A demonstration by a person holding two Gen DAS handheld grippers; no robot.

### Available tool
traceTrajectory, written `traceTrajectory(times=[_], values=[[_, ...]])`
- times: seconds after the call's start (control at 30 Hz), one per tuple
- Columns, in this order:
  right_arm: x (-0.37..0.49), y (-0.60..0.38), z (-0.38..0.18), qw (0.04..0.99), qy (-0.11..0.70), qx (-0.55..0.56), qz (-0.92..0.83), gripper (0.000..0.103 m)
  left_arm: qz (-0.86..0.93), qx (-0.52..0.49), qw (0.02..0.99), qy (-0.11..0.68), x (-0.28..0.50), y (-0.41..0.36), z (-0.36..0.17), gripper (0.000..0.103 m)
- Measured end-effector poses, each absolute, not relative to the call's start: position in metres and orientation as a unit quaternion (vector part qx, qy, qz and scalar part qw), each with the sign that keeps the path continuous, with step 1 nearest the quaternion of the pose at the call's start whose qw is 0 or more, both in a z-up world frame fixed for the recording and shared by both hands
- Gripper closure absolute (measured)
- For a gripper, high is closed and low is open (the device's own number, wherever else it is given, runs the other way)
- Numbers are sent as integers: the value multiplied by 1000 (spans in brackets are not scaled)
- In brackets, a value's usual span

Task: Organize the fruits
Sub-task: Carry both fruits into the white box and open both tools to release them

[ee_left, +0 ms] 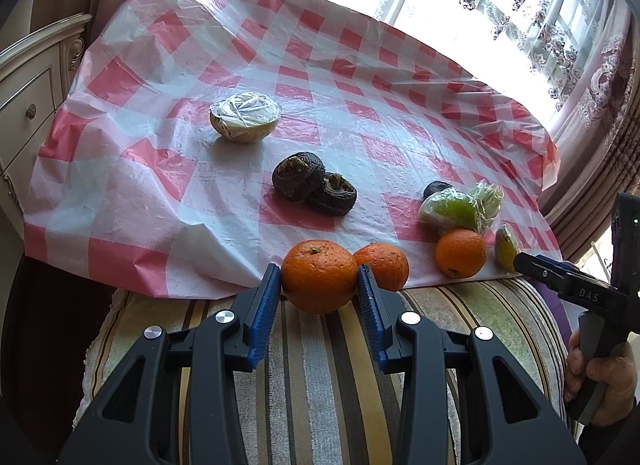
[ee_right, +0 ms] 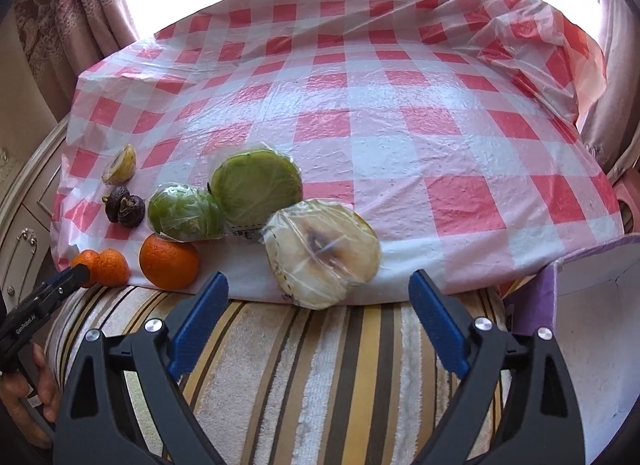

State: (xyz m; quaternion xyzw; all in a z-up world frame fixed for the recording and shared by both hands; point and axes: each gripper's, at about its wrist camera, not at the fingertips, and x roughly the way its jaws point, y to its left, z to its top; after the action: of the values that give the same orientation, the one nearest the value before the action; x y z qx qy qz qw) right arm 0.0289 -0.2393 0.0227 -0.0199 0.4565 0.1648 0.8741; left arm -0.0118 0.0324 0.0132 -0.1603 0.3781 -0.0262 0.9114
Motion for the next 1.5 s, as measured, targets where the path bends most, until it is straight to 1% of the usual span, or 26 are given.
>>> traceTrajectory(times=[0.07, 0.17, 0.27, 0.3, 0.33, 0.57, 0.87, 1.17, 1.5], values=[[31, -231, 22, 873, 456, -39, 169, 11, -26, -159, 912, 378, -12, 33, 13, 66], [38, -229, 20, 869, 462, -39, 175, 12, -25, -157, 913, 376, -12, 32, 14, 66], [49, -229, 17, 865, 467, -37, 181, 23, -20, -153, 917, 369, -14, 31, 16, 66], [52, -229, 16, 864, 470, -36, 179, 33, -18, -151, 918, 366, -15, 30, 18, 66], [54, -229, 15, 863, 471, -37, 177, 38, -17, -149, 920, 363, -16, 30, 20, 66], [48, -232, 17, 866, 463, -39, 184, 39, -9, -120, 933, 339, -20, 21, 36, 66], [26, -283, 41, 884, 440, -9, 156, 39, -49, -89, 939, 329, -13, -13, 53, 66], [7, -364, 57, 899, 427, 23, 96, 39, -130, -34, 934, 330, 2, -82, 69, 66], [-1, -460, 41, 895, 441, 60, 2, 39, -247, 37, 908, 338, 21, -190, 76, 66]])
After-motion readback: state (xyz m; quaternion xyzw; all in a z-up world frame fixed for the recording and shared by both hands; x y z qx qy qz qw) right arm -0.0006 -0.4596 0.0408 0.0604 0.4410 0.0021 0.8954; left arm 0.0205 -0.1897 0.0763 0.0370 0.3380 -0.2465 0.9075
